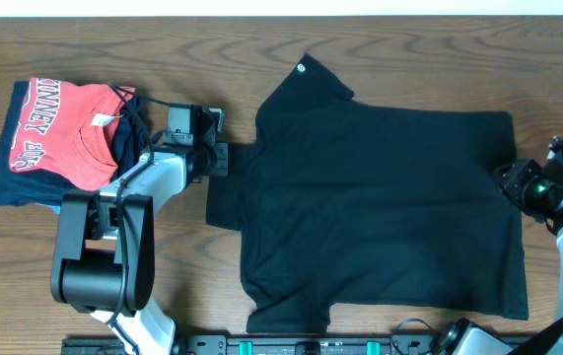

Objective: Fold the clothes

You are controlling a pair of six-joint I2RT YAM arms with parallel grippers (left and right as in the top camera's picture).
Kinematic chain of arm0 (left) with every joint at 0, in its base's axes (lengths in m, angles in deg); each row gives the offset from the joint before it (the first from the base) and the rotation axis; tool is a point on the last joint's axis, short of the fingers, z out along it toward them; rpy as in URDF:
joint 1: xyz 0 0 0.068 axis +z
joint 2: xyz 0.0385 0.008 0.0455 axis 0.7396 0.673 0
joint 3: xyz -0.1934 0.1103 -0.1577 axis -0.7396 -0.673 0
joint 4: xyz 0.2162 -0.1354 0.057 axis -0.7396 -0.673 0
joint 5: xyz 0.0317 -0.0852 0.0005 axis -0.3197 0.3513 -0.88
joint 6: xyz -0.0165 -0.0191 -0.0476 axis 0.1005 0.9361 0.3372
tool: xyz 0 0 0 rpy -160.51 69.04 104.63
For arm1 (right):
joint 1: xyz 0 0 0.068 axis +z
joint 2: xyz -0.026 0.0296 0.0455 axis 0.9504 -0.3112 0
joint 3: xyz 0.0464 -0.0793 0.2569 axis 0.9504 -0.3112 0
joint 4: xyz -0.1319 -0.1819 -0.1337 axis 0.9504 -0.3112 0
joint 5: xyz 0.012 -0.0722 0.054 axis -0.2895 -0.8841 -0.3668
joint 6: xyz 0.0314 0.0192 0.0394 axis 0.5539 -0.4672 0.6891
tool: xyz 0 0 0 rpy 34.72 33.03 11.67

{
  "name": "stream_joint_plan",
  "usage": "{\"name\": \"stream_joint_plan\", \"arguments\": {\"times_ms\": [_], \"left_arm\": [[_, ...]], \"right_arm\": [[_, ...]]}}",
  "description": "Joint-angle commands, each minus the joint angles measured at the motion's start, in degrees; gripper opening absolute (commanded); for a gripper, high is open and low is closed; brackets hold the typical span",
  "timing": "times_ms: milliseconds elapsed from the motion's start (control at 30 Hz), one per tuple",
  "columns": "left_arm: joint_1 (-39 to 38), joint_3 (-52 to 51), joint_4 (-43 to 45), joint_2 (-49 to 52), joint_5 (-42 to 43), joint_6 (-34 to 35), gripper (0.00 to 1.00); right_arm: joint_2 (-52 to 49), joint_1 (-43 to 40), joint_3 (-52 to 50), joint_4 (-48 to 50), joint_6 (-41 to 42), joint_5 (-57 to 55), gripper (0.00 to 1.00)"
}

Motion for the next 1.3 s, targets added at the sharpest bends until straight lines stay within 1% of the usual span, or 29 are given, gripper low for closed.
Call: {"name": "stream_joint_plan", "arguments": {"times_ms": [0, 67, 133, 267, 300, 400, 433, 467, 533, 600, 667, 767, 867, 933, 1033, 1167, 1267], "left_arm": [[0.17, -0.15, -0.83, 2.49, -6.78, 0.09, 0.10], [0.70, -0.13, -0.83, 2.27, -12.50, 3.87, 0.10], [1.81, 0.17, -0.81, 1.90, -14.29, 5.42, 0.10], [3.72, 1.99, -2.32, 0.35, -10.12, 5.51, 0.11], [3.76, 2.51, -3.13, -0.39, -8.76, 5.49, 0.15], [3.63, 3.21, -5.16, -3.54, -5.35, 5.22, 0.17], [3.58, 3.21, -5.84, -5.14, -4.07, 5.03, 0.22], [3.58, 3.21, -6.29, -6.62, -2.51, 4.81, 0.24], [3.56, 3.21, -6.91, -10.14, 1.97, 3.45, 0.26], [3.52, 3.21, -7.13, -13.27, 6.03, 3.37, 0.26], [2.89, 3.21, -7.02, -15.02, 7.41, 3.34, 0.26], [1.14, 3.21, -7.30, -15.28, 7.41, 1.29, 0.25], [-1.38, 3.21, -7.08, -13.60, 7.39, -1.20, 0.21], [-3.02, 3.21, -6.58, -12.02, 7.32, -2.71, 0.21], [-4.70, 3.21, -5.77, -9.25, 5.68, -2.95, 0.21], [-5.16, 3.21, -3.41, -4.57, 4.96, -2.67, 0.21], [-5.16, 3.21, -0.31, -1.20, 4.92, -2.62, 0.21]], "right_arm": [[0.17, 0.59, 0.39, -0.94, -2.29, -0.42, 0.38], [0.13, 0.57, 0.28, -1.84, -2.47, -3.21, 0.38], [0.13, 0.59, 0.00, -2.32, -2.47, -4.98, 0.41], [0.02, 0.90, -0.24, -2.25, -2.43, -4.87, 0.48], [-0.09, 1.09, -0.24, -2.27, -2.43, -4.87, 0.48], [-0.68, 1.73, -0.26, -2.82, -2.45, -4.96, 0.48], [-0.98, 1.81, -0.28, -2.82, -2.43, -4.98, 0.47], [-1.44, 1.81, -0.28, -2.19, -2.12, -5.38, 0.45], [-2.56, 1.81, -0.28, 0.20, -0.24, -6.73, 0.35], [-4.04, 1.81, -0.28, 3.02, 1.88, -7.02, 0.20], [-6.16, 1.95, -0.28, 6.03, 4.02, -7.06, 0.14], [-10.67, 2.51, -0.22, 11.06, 4.87, -7.04, 0.13], [-15.98, 2.73, 0.94, 13.51, 4.87, -7.02, 0.13], [-19.58, 2.75, 2.82, 13.55, 4.87, -7.02, 0.16], [-24.37, 2.78, 6.71, 11.96, 4.63, -7.02, 0.19], [-28.22, 3.02, 10.34, 10.14, 4.63, -7.02, 0.20], [-29.92, 3.67, 10.99, 10.54, 4.66, -7.06, 0.19]]}}
